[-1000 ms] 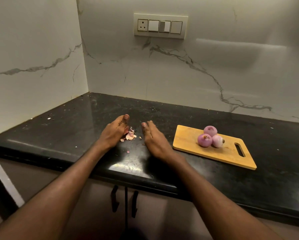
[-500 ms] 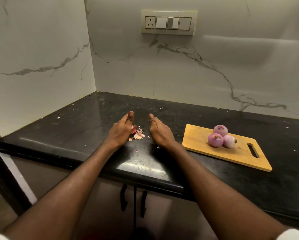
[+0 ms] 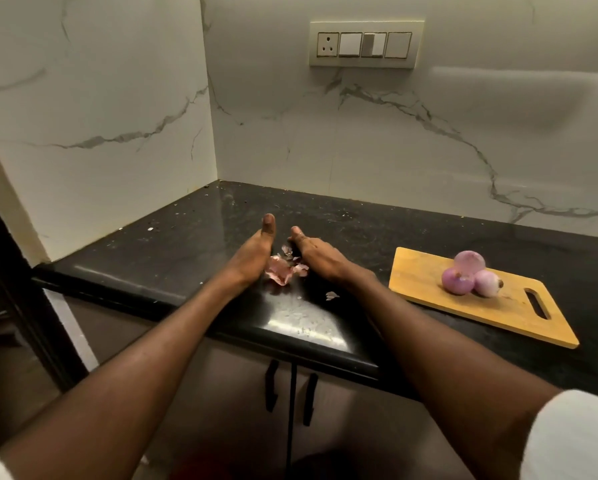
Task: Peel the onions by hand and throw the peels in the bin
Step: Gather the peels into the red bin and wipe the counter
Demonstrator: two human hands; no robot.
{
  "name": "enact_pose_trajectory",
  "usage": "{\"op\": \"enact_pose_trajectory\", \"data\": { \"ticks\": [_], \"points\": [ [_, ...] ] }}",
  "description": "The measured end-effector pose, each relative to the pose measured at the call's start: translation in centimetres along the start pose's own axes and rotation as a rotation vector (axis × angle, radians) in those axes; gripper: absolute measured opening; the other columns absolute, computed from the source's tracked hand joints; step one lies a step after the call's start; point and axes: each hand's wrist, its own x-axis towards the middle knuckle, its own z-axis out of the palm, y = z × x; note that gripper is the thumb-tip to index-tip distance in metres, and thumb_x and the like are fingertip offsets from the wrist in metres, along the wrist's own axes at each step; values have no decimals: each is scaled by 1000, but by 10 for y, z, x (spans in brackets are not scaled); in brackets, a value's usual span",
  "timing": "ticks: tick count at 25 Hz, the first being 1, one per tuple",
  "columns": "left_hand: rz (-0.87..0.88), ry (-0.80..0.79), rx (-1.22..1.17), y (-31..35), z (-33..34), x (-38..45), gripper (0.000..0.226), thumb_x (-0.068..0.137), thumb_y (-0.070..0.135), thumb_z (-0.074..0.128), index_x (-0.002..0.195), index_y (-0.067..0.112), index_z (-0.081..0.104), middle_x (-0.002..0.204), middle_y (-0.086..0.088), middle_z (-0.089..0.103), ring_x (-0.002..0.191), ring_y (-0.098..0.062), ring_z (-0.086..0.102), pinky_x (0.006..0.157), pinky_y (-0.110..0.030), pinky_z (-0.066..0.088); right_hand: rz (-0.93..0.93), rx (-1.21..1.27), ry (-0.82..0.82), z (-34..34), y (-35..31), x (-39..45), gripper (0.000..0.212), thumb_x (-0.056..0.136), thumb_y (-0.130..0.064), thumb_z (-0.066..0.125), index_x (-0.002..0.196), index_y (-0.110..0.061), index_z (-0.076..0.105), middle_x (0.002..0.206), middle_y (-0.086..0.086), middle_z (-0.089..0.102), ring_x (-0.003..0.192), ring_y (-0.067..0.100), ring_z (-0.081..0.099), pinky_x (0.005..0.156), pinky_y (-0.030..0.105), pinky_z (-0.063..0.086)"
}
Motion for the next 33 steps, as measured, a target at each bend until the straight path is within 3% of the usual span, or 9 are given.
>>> {"op": "enact_pose_trajectory", "data": {
  "ticks": [3, 6, 9, 11, 13, 16, 20, 25, 33],
  "points": [
    [6, -76, 127, 1, 8, -8, 104, 73, 103, 8, 139, 38, 55, 133, -15, 67, 124, -35, 63, 110, -62, 44, -39, -57, -30, 10, -3, -11, 72, 105, -68, 17, 136, -24, 65, 137, 10, 66, 124, 31, 60, 107, 43, 44],
    [64, -43, 251, 4, 18, -27, 94, 82, 95, 5, 143, 40, 51, 142, -11, 61, 130, -31, 58, 115, -57, 41, -117, 126, -56, 8, 1, -36, 62, 106, -64, 28, 131, -25, 69, 133, 3, 70, 120, 20, 66, 107, 39, 48],
    [159, -126, 166, 12, 7, -41, 97, 77, 99, 20, 132, 30, 62, 132, -4, 66, 122, -24, 63, 109, -48, 48, -174, 303, -76, -11, 5, -60, 39, 110, -35, 46, 140, -16, 63, 137, 3, 67, 121, 11, 65, 109, 35, 49],
    [151, -248, 293, 20, -17, -45, 107, 69, 100, 41, 144, 24, 51, 137, -3, 57, 129, -25, 55, 109, -42, 46, -148, 100, -52, -37, 6, -74, 50, 104, -34, 59, 148, -10, 53, 145, 6, 60, 127, 15, 59, 112, 36, 45],
    [81, -348, 640, 23, -39, -43, 116, 69, 84, 69, 160, 26, 28, 153, -4, 39, 138, -24, 41, 117, -46, 39, -20, -200, -166, -62, 8, -79, 77, 90, -43, 76, 150, -5, 48, 145, 8, 57, 127, 24, 57, 110, 36, 45],
    [-7, -416, 819, 29, -46, -37, 106, 74, 53, 87, 158, 18, 34, 151, -6, 42, 133, -23, 45, 114, -38, 41, 98, -446, -298, -71, 5, -79, 74, 74, -40, 91, 132, -4, 62, 126, 9, 69, 113, 29, 66, 105, 47, 52],
    [56, -372, 876, 40, -30, -23, 97, 62, 54, 93, 140, 10, 56, 133, -5, 62, 117, -23, 59, 102, -36, 51, 24, -351, -207, -51, 0, -61, 37, 78, -23, 90, 106, -4, 76, 98, 9, 77, 89, 23, 73, 88, 41, 61],
    [128, -337, 870, 46, -11, -7, 72, 59, 45, 99, 116, 13, 70, 105, -3, 74, 93, -19, 70, 86, -42, 62, -5, -247, -114, -29, -9, -45, 38, 83, 2, 77, 120, -4, 73, 104, 7, 75, 95, 19, 72, 90, 37, 62],
    [225, -249, 832, 46, 2, -15, 20, 79, 21, 90, 92, 17, 75, 80, 1, 74, 69, -11, 73, 63, -25, 58, 1, -153, -56, -18, -17, -51, 21, 86, -2, 77, 106, -9, 80, 96, 5, 78, 93, 18, 75, 87, 38, 64]
  ]
}}
